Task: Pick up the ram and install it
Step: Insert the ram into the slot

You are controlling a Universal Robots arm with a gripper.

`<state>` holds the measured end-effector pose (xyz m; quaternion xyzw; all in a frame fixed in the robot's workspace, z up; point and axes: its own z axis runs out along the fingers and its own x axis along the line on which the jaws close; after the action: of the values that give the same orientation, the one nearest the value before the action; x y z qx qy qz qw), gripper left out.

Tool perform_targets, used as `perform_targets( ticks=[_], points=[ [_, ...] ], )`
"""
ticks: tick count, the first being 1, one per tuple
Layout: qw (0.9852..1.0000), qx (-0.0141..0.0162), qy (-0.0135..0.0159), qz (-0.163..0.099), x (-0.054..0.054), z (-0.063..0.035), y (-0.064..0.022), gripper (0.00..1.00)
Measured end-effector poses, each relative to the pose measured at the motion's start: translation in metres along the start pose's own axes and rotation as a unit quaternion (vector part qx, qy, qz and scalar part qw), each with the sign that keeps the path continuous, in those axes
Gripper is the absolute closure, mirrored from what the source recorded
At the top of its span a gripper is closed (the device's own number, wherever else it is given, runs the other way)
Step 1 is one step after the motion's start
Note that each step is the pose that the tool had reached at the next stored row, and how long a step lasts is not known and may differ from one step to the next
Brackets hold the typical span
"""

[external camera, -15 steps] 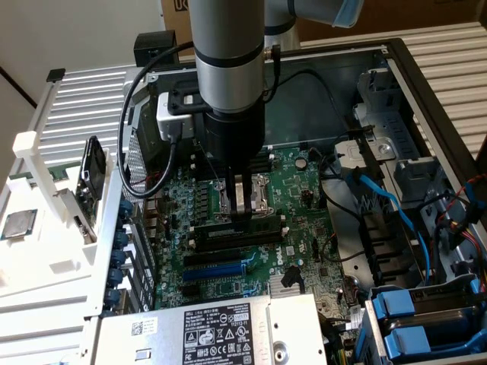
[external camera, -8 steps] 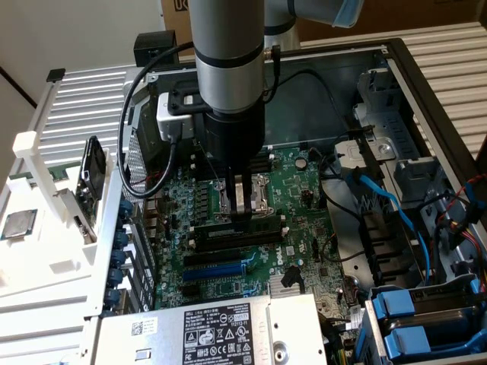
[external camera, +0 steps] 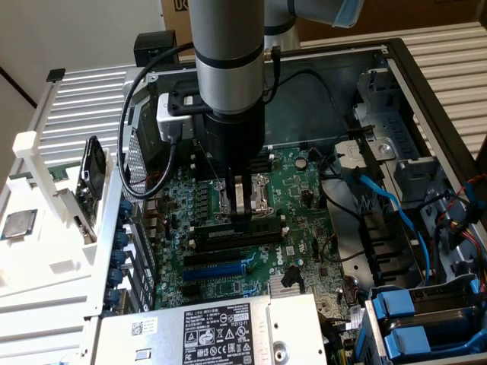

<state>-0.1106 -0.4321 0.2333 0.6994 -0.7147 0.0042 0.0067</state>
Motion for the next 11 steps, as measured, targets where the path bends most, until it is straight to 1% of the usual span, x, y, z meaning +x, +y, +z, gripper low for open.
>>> perform_targets(
  ticks=[11],
  points=[
    [1.0,0.0,-0.0001,0.004,-0.0001,0.0015,0.0002,0.87]
  ],
)
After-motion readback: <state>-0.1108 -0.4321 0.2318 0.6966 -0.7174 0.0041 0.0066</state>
